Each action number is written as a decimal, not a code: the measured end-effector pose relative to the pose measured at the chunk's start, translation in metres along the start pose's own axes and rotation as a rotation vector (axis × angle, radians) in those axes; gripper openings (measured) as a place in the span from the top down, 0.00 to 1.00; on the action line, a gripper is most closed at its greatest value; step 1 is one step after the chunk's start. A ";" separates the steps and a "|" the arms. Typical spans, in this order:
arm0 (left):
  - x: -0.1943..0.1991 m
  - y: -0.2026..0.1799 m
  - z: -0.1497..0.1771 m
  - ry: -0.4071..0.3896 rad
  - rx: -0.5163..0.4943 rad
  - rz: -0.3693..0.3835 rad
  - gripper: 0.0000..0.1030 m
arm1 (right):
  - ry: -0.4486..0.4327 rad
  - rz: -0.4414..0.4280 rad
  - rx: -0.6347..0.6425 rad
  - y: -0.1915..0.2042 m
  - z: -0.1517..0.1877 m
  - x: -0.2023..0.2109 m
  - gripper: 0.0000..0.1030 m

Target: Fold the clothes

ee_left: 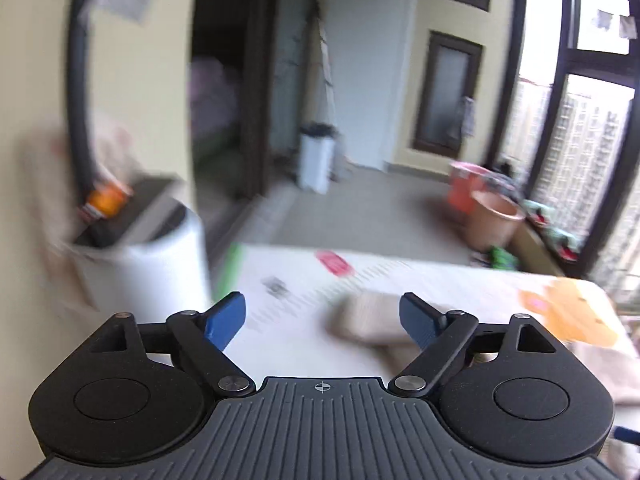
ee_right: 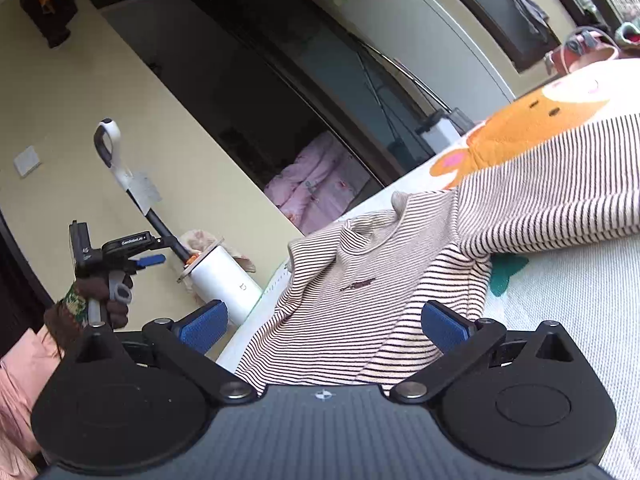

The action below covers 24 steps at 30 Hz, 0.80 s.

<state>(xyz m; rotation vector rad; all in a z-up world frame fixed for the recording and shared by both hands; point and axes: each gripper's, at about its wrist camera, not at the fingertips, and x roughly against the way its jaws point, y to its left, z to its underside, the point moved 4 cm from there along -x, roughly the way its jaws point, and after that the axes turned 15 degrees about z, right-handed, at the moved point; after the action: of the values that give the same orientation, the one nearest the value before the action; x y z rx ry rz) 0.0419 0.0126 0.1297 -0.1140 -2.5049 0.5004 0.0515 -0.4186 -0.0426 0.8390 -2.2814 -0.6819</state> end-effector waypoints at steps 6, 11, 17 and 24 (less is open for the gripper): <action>-0.125 0.027 0.035 0.102 0.564 0.179 0.24 | 0.029 0.020 -0.054 -0.008 0.000 -0.006 0.00; -0.135 0.043 0.014 -0.012 0.500 0.086 0.84 | 0.022 0.023 -0.066 -0.008 0.001 -0.007 0.00; -0.017 0.030 -0.018 -0.268 -0.001 -0.118 0.90 | 0.016 0.024 -0.076 -0.005 0.001 -0.009 0.00; 0.123 0.045 -0.009 -0.450 -0.162 -0.444 0.46 | 0.026 0.047 -0.061 0.000 0.001 -0.014 0.00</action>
<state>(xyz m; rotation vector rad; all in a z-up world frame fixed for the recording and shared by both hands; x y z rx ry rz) -0.0563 0.0805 0.1837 0.5391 -2.8816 0.1460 0.0587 -0.4085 -0.0482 0.7588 -2.2383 -0.7109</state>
